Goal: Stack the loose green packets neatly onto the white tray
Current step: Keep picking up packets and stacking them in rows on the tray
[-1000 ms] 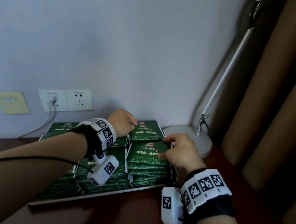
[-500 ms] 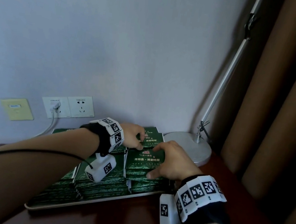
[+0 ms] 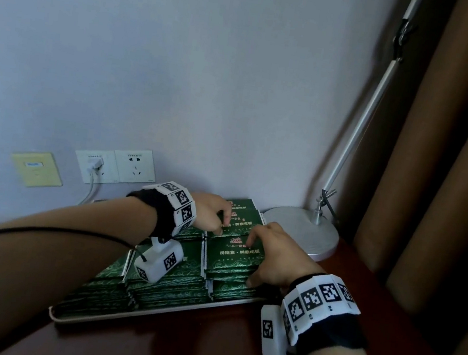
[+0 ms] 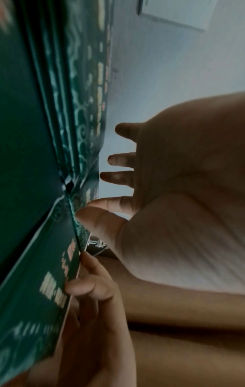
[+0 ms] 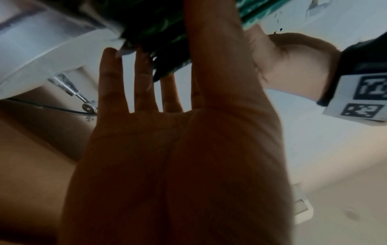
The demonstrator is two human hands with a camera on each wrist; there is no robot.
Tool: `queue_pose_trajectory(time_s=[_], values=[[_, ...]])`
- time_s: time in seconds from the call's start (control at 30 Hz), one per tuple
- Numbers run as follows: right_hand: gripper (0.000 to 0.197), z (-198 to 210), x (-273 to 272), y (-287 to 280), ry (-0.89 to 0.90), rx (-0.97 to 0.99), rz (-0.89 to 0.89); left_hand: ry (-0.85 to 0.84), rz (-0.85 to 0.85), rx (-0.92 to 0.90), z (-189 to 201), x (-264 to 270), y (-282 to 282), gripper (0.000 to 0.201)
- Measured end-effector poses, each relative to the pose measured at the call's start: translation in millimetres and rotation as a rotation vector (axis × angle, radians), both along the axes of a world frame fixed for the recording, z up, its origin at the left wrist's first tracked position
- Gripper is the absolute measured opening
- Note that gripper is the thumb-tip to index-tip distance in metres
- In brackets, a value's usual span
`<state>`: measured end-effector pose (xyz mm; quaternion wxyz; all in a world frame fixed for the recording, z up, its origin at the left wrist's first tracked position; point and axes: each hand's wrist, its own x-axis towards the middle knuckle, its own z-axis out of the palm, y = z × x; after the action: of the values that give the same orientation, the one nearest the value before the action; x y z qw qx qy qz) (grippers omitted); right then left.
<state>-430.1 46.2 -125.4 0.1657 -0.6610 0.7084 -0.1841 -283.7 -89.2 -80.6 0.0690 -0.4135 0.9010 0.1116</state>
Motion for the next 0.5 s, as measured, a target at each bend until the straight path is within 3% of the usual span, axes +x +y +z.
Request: queue_pose_trajectory(time_s=[0.27,0.5], values=[[0.053,-1.1,-6.8,-6.0,0.056,-0.002,-0.002,0.279,-0.117,-0.064,1.7,53.6,37.7,0.021],[0.059,15.0,-1.4,2.0,0.168,0.043,-0.038,0.441,-0.113,-0.086,-9.5,176.4,94.9,0.018]])
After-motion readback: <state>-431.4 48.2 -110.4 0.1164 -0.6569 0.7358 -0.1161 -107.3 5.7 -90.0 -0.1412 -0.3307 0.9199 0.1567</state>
